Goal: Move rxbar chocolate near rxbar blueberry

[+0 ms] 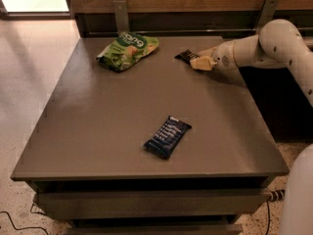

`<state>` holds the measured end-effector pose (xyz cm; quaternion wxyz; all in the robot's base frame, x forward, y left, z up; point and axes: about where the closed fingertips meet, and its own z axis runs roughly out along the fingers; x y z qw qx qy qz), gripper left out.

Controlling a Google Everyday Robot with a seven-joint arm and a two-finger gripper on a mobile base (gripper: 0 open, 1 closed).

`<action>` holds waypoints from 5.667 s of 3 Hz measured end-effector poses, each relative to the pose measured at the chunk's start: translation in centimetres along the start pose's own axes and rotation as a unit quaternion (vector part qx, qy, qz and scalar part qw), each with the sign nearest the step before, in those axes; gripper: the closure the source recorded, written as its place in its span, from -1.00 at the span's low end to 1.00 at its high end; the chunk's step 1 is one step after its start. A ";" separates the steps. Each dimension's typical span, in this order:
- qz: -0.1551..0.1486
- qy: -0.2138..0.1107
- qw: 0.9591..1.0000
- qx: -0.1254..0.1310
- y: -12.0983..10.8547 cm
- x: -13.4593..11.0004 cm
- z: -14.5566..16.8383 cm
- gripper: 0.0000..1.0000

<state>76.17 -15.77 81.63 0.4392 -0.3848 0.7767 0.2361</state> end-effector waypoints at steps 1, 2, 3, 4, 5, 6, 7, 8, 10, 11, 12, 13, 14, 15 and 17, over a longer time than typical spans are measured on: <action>0.000 0.000 1.000 0.000 0.0 0.0 0.0 1.00; 0.000 0.000 1.000 0.000 0.0 -0.1 0.0 1.00; 0.000 0.000 1.000 0.000 0.0 -0.1 0.0 1.00; -0.016 -0.009 1.000 0.013 1.5 -0.3 -3.7 1.00; -0.049 -0.033 0.997 0.042 4.8 -1.0 -10.9 1.00; -0.073 -0.045 0.995 0.059 7.5 -1.7 -15.9 1.00; -0.080 -0.019 0.995 0.058 10.4 -0.8 -19.4 1.00; -0.062 0.025 0.996 0.052 13.5 1.9 -22.0 1.00; -0.040 0.087 0.995 0.000 20.7 7.0 -21.4 1.00; -0.044 0.092 0.994 -0.041 23.3 8.8 -18.7 1.00; -0.059 0.083 0.991 -0.087 26.4 10.5 -15.7 0.97; -0.058 0.084 0.991 -0.084 26.3 10.3 -15.8 0.56; -0.059 0.084 0.991 -0.085 26.4 10.2 -15.7 0.09; -0.061 0.085 0.991 -0.086 26.5 10.1 -15.7 -0.37; -0.063 0.085 0.990 -0.088 26.7 10.0 -15.5 -1.00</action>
Offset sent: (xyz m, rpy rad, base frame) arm -0.0289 -0.0166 0.0330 -0.0215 -0.0733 0.0482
